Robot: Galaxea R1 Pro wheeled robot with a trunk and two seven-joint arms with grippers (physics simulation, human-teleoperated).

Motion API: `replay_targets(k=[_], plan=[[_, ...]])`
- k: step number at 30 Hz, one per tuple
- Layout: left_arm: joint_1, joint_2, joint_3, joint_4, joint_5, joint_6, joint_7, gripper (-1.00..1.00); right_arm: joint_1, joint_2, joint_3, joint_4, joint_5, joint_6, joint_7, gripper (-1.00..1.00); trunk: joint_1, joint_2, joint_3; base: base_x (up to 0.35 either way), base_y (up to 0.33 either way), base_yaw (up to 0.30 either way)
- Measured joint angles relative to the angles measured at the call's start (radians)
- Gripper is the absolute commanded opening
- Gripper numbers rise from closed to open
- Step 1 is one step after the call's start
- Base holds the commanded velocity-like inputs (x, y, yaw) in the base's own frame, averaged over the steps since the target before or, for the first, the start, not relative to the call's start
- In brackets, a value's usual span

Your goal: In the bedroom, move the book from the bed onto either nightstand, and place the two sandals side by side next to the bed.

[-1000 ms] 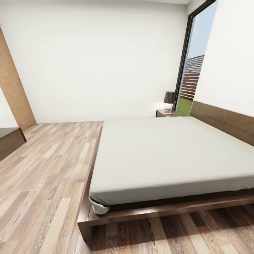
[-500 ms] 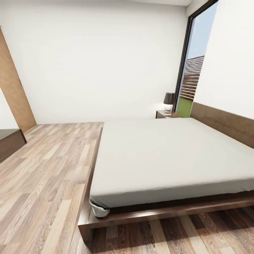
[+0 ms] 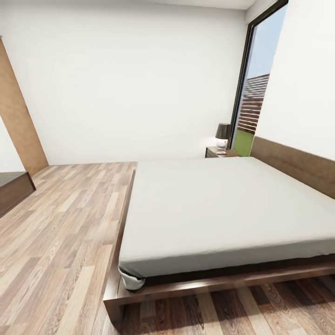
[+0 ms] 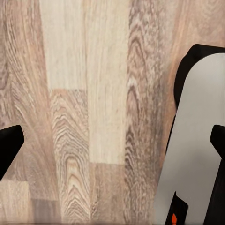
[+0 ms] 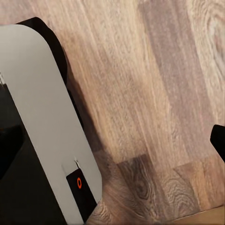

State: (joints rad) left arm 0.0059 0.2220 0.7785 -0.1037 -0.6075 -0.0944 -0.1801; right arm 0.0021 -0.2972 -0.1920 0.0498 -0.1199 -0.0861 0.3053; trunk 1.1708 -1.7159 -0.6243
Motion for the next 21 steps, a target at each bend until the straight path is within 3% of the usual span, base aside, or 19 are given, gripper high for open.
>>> replay_targets(k=[21], plan=[[0.000, -0.010, -0.001, 0.016, -0.001, 0.000, 0.030, 1.00, 0.000, 0.001, 0.001, 0.000, 0.000, 0.001, -0.002, 1.00, -0.081, 0.147, 0.066, 0.000, 0.000, 0.000]])
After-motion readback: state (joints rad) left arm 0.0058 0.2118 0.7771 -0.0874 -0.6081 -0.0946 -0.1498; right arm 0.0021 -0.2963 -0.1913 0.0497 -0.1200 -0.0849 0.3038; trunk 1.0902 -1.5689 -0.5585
